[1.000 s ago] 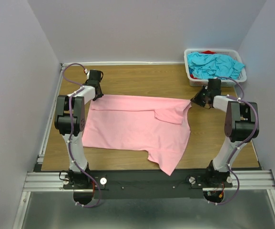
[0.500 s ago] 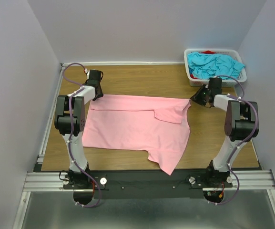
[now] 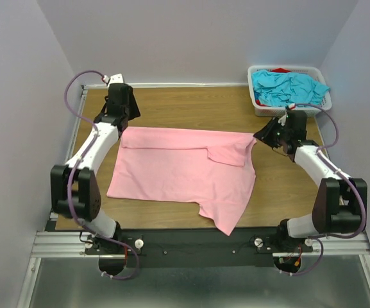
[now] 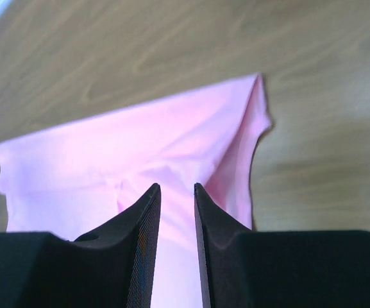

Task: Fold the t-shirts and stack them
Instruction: Fold the tshirt

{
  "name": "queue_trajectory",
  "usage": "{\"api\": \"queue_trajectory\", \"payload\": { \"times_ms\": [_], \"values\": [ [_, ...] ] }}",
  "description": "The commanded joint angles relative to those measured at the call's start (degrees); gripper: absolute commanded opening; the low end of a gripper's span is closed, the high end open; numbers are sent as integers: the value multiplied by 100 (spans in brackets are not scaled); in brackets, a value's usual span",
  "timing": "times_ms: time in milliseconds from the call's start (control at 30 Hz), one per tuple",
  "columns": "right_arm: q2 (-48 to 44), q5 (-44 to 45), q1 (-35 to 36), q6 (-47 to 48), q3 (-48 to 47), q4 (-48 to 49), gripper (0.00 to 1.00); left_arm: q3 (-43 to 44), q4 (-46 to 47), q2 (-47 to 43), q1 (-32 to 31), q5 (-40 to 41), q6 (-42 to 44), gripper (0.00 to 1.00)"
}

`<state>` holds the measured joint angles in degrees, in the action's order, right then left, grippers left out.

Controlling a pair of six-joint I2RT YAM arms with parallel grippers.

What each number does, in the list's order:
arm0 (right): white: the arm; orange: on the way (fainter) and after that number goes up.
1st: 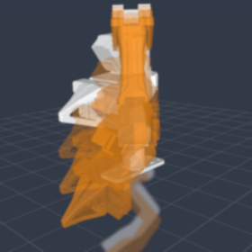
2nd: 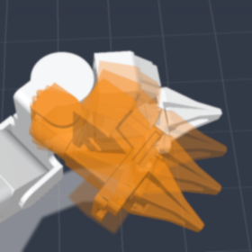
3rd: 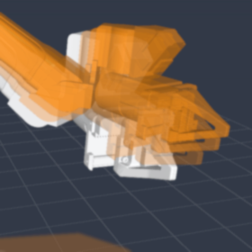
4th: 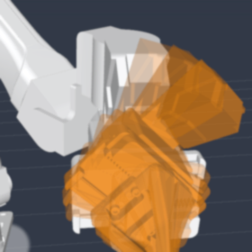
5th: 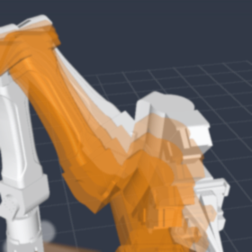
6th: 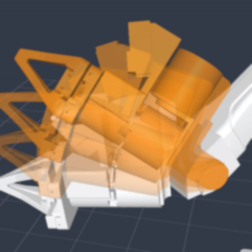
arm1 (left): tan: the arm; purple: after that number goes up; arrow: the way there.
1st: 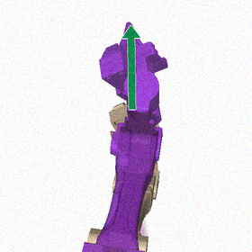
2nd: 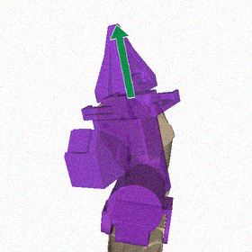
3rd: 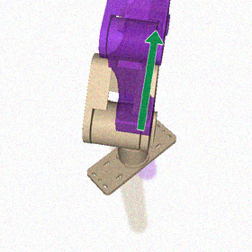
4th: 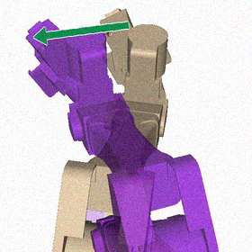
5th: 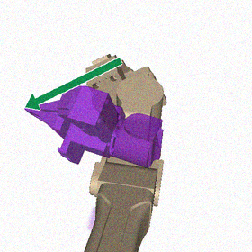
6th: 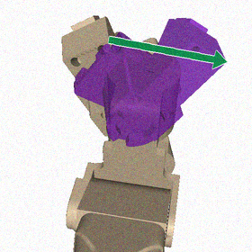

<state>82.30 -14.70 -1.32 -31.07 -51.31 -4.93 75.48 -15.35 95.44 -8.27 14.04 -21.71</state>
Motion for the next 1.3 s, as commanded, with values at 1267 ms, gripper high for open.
{"api": "queue_trajectory", "payload": {
  "times_ms": [1267],
  "values": [
    [445,-1378,255,-1041,1598,686,7,-3215,1105,-3216,-210,-60,-17,77]
  ]
}}
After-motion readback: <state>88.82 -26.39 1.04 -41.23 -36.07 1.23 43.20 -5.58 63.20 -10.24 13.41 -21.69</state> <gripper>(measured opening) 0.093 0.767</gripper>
